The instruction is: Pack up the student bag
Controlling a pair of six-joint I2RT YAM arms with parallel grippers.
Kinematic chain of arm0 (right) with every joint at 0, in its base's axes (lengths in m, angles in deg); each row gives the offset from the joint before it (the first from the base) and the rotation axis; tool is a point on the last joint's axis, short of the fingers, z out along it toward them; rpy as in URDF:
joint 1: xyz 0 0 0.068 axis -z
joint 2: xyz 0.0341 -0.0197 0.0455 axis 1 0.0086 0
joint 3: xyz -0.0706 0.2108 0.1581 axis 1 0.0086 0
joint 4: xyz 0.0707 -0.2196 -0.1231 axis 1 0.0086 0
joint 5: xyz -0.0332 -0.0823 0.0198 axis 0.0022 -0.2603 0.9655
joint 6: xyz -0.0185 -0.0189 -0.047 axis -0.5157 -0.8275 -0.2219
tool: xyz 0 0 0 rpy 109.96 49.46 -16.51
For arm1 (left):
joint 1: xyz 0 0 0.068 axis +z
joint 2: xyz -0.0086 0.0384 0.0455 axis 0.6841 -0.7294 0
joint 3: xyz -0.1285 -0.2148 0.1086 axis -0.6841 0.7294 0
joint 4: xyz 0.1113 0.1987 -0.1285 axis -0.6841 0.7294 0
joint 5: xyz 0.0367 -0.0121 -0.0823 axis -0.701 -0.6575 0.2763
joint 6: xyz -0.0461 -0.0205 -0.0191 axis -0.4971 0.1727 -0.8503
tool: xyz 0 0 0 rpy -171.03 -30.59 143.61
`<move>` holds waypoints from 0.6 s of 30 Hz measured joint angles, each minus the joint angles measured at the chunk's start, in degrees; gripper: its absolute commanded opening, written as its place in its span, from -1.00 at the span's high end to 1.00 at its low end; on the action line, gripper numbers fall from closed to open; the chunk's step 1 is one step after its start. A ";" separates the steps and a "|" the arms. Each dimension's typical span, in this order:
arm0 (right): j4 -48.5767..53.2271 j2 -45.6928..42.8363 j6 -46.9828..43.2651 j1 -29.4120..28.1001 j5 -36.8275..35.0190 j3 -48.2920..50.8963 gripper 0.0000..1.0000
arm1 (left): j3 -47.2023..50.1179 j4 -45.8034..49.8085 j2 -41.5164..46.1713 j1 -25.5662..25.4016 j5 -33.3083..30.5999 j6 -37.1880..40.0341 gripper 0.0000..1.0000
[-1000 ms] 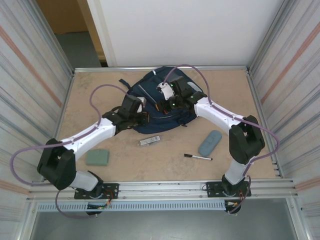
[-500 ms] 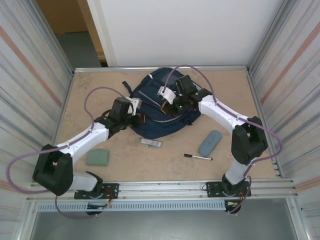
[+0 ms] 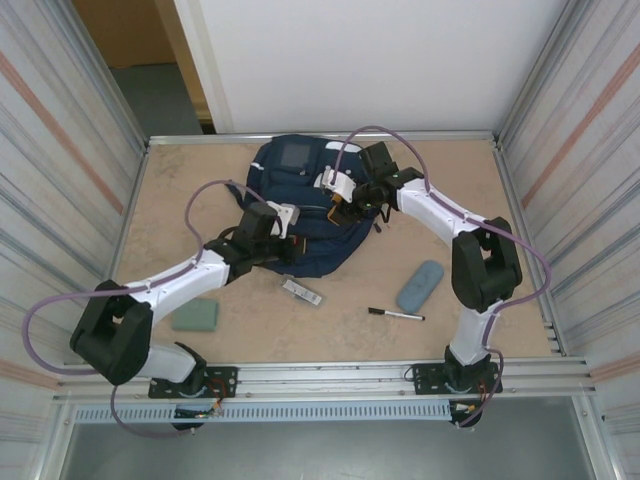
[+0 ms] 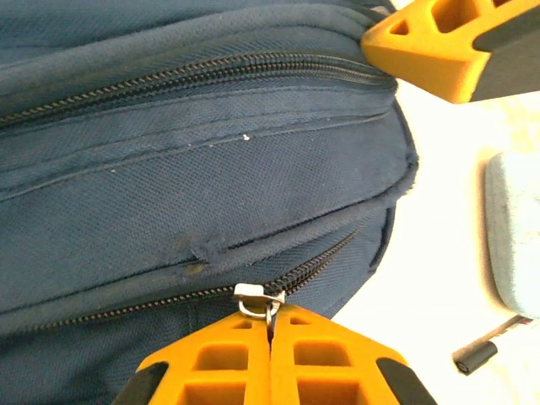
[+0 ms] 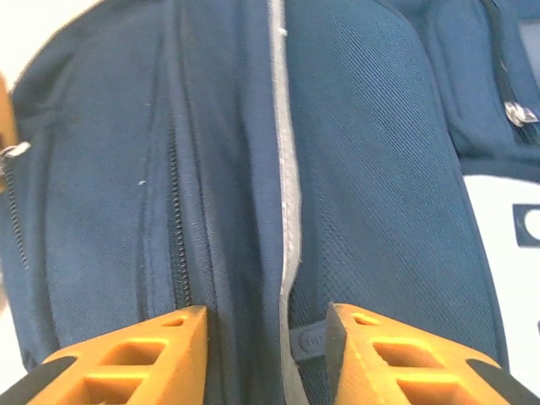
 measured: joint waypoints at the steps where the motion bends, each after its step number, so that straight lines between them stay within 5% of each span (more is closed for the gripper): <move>1: -0.79 -0.15 0.15 0.00 -0.68 0.72 0.05 | 0.00 -0.17 -0.24 -0.04 0.46 -0.35 1.00; 11: -5.44 -11.80 -1.70 -0.81 1.55 17.31 -0.05 | -0.35 -1.36 -3.08 -0.37 5.14 -1.77 1.00; 18: -11.89 -12.85 -4.07 -4.39 2.38 18.38 -0.05 | -1.60 -1.25 -3.23 -0.37 6.21 -1.77 1.00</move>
